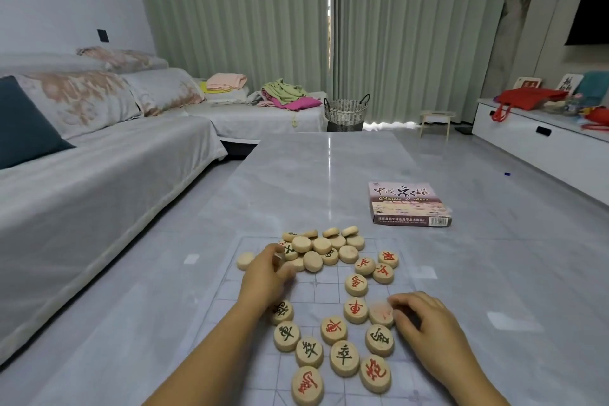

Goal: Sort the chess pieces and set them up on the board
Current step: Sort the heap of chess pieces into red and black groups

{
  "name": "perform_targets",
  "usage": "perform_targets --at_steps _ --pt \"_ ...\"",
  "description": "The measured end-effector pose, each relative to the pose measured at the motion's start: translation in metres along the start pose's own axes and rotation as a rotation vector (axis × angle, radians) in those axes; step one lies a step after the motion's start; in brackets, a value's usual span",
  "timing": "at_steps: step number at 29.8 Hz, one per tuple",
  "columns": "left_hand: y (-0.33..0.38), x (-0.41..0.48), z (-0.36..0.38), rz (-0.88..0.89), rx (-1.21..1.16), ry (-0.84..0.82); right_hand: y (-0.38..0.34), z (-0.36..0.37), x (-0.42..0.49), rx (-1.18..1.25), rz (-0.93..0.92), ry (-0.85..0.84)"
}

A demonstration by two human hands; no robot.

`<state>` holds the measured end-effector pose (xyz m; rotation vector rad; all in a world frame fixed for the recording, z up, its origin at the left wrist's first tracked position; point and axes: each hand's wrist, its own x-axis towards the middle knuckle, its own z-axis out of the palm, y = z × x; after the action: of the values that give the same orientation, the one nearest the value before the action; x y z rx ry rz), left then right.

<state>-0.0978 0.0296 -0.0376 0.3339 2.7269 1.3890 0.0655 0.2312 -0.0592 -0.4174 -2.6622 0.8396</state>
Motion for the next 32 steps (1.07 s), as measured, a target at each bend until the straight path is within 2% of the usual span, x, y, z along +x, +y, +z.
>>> perform_targets --at_steps 2,5,9,12,14,16,17,20,22,25,29,32 --pt "-0.002 -0.011 -0.007 -0.047 -0.301 -0.1 0.0 0.0 0.0 0.005 0.008 0.005" --pt "-0.009 -0.026 -0.008 -0.009 -0.26 -0.173 -0.001 0.001 -0.002 0.007 0.016 0.005" --pt "-0.015 -0.036 0.001 0.069 -0.151 -0.108 -0.002 0.0 -0.005 0.009 0.013 -0.008" --pt "-0.018 -0.036 -0.003 0.07 -0.258 -0.082 -0.002 -0.001 -0.006 0.015 0.008 -0.009" --pt "-0.023 -0.028 -0.012 0.061 -0.283 0.103 -0.002 -0.001 -0.005 0.02 0.003 -0.005" --pt "-0.033 -0.012 -0.023 0.05 -0.144 0.316 -0.003 0.0 -0.004 0.026 0.002 0.0" --pt "-0.036 -0.004 -0.028 0.029 -0.053 0.337 -0.003 0.0 -0.004 0.029 0.004 0.003" --pt "-0.043 0.011 -0.032 -0.018 0.268 0.152 -0.002 0.0 -0.004 0.021 0.009 -0.002" --pt "-0.045 0.016 -0.03 0.015 0.403 0.111 -0.003 0.0 -0.004 0.021 0.008 -0.008" --pt "-0.043 0.014 -0.028 0.056 0.262 0.143 -0.002 0.0 -0.003 0.025 0.014 -0.009" --pt "-0.033 -0.027 -0.029 0.066 -0.151 -0.036 -0.001 -0.001 -0.002 0.033 0.014 0.002" --pt "-0.038 -0.047 -0.03 0.055 -0.232 -0.014 -0.002 -0.001 -0.003 0.037 0.022 -0.004"
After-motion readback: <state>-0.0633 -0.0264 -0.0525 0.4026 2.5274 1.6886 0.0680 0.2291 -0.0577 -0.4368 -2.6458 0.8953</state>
